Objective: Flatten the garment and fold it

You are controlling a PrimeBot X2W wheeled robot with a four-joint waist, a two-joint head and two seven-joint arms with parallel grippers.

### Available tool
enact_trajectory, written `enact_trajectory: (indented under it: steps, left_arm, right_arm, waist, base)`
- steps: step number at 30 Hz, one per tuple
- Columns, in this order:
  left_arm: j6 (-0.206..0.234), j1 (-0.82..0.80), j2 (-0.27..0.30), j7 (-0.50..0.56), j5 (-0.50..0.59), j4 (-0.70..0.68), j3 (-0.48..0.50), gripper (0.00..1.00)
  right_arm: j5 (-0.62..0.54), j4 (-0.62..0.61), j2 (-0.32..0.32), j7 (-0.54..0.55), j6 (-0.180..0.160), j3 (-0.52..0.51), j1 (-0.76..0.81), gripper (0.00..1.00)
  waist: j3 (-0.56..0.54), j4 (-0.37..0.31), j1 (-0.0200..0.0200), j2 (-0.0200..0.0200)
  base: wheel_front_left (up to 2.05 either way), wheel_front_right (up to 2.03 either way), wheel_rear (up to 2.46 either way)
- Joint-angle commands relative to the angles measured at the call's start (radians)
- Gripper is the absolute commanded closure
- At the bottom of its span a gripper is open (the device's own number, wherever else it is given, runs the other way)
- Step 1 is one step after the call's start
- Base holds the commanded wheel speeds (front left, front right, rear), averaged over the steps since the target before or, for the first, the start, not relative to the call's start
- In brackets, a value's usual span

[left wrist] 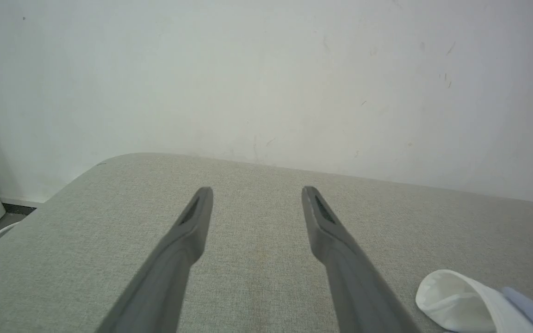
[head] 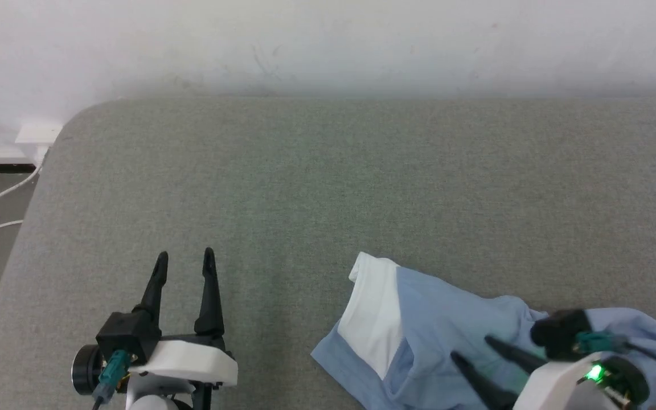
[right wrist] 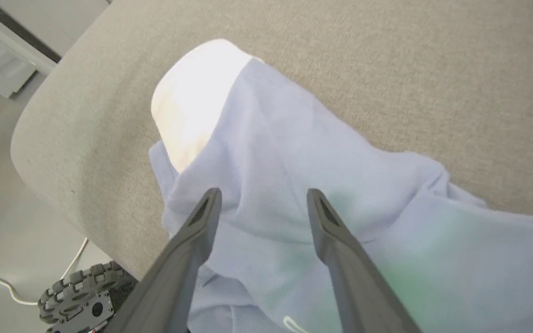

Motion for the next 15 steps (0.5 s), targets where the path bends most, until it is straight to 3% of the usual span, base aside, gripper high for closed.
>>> enact_trajectory:
  steps: [1,6,15]
  left_arm:
    - [-0.006,-0.01,-0.002,-0.005,0.004,0.001,0.001,0.0]
    - [-0.002,-0.01,-0.002,-0.005,0.001,0.001,-0.001,0.0]
    - [0.002,-0.018,-0.002,-0.005,-0.009,0.001,-0.021,0.0]
  right_arm:
    - [0.004,-0.015,0.003,-0.026,-0.001,-0.033,-0.01,0.0]
    - [0.012,0.008,-0.013,-0.018,-0.001,-0.097,-0.066,0.0]
    - [0.053,0.168,-0.101,0.2,-0.001,-0.104,-0.173,0.0]
  waist:
    - [0.0,0.003,0.0001,-0.0001]
    - [0.0,0.004,0.0001,-0.0001]
    - [0.014,0.016,0.0001,-0.0001]
  base:
    - [0.0,0.0,0.0]
    - [0.0,0.0,0.0]
    - [0.0,0.0,0.0]
